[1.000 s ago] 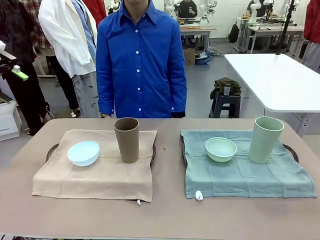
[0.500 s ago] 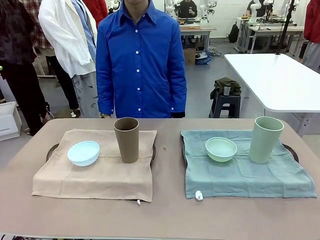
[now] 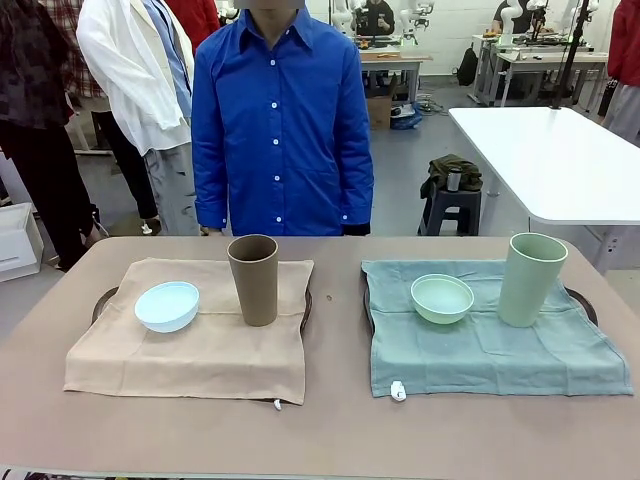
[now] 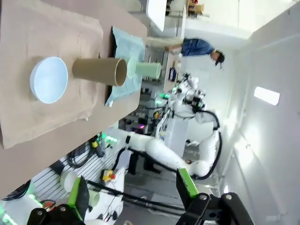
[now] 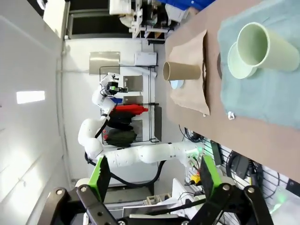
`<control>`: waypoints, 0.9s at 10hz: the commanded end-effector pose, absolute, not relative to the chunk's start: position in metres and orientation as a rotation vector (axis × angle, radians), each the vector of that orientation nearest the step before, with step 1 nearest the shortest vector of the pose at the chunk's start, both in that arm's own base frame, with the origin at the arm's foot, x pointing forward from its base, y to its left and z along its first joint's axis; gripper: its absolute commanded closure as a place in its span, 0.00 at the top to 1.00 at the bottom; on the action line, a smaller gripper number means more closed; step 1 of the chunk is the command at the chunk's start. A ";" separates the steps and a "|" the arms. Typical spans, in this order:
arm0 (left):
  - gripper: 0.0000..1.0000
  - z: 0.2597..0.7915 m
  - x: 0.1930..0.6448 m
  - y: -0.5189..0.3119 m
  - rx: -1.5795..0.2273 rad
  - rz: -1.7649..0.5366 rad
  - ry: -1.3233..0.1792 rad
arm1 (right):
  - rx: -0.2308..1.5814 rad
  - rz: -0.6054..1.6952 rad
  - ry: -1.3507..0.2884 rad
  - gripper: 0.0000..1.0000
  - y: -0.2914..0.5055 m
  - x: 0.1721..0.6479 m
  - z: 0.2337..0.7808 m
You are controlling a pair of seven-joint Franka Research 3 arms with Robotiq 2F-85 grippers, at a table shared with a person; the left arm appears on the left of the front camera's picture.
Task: Set up a tray with a mat and arrange the tableware.
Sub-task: Place the Picnic Bowl and Reusable plastic cup back onto the Handle tray in front of the human's position.
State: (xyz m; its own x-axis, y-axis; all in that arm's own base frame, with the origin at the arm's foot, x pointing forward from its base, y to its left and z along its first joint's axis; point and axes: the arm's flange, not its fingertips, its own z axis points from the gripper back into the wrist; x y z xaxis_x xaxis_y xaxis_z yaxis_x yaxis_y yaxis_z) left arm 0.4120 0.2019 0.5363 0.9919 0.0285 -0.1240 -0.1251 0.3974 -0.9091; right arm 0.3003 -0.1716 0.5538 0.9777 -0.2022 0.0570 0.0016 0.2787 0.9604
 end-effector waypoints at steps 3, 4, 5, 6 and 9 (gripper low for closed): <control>1.00 0.530 0.410 0.186 -1.017 -0.059 0.125 | 1.241 -0.118 -0.136 1.00 -0.163 0.305 0.535; 1.00 0.530 0.413 0.190 -1.099 0.007 0.125 | 1.293 -0.126 -0.169 1.00 -0.166 0.301 0.541; 1.00 0.530 0.413 0.190 -1.099 0.007 0.125 | 1.293 -0.126 -0.169 1.00 -0.166 0.301 0.541; 1.00 0.530 0.413 0.190 -1.099 0.007 0.125 | 1.293 -0.126 -0.169 1.00 -0.166 0.301 0.541; 1.00 0.530 0.413 0.190 -1.099 0.007 0.125 | 1.293 -0.126 -0.169 1.00 -0.166 0.301 0.541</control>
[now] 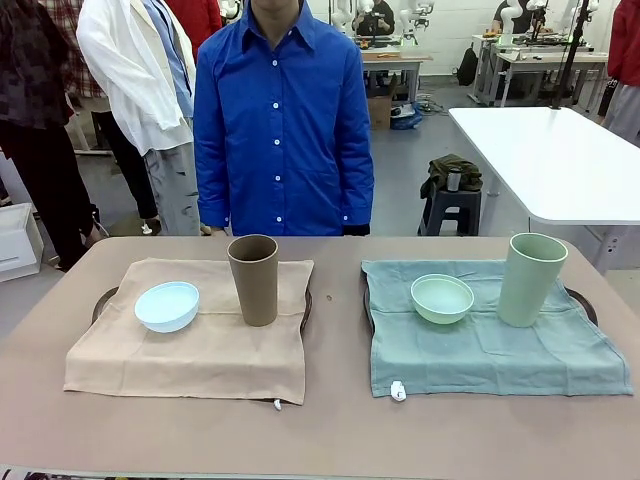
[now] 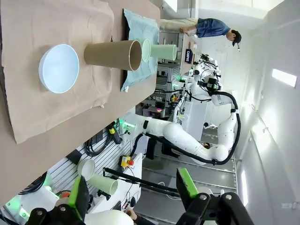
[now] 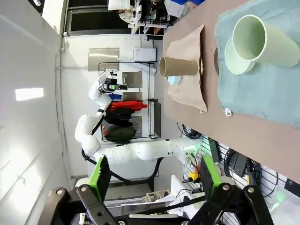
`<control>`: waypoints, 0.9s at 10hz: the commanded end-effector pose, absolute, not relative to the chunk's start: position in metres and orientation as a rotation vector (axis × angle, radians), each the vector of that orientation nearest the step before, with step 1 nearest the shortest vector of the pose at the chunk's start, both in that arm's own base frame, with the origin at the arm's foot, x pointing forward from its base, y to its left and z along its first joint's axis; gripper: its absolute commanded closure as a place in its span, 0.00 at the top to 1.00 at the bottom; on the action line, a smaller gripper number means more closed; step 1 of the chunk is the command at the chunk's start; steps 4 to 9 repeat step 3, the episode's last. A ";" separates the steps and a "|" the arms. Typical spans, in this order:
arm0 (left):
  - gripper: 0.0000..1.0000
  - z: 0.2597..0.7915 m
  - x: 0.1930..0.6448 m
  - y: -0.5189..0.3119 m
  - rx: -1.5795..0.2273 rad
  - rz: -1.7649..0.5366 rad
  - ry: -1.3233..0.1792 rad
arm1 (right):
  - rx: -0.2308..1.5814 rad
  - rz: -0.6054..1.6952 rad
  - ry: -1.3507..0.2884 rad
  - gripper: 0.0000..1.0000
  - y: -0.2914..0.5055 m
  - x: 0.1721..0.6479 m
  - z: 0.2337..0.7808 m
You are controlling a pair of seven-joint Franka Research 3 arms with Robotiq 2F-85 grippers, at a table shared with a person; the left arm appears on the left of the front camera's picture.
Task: Set up a tray with a mat and arrange the tableware.
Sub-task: Place the Picnic Bowl and Reusable plastic cup back onto the Handle tray in front of the human's position.
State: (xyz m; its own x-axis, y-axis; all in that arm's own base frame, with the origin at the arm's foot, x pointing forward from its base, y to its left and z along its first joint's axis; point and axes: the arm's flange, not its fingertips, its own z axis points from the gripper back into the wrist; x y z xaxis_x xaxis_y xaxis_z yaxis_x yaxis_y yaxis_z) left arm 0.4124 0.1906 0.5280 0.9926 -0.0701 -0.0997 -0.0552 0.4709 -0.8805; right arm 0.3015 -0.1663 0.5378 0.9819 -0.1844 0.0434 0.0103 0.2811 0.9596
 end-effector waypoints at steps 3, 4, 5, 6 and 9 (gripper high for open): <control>1.00 0.530 0.413 0.190 -1.099 0.007 0.125 | 1.293 -0.126 -0.169 1.00 -0.166 0.301 0.541; 1.00 0.530 0.413 0.190 -1.099 0.007 0.125 | 1.293 -0.126 -0.169 1.00 -0.166 0.301 0.541; 1.00 0.530 0.413 0.190 -1.099 0.007 0.125 | 1.293 -0.126 -0.169 1.00 -0.166 0.301 0.541; 1.00 0.530 0.413 0.190 -1.099 0.007 0.125 | 1.293 -0.126 -0.169 1.00 -0.166 0.301 0.541; 1.00 0.530 0.413 0.190 -1.099 0.007 0.125 | 1.293 -0.126 -0.169 1.00 -0.166 0.301 0.541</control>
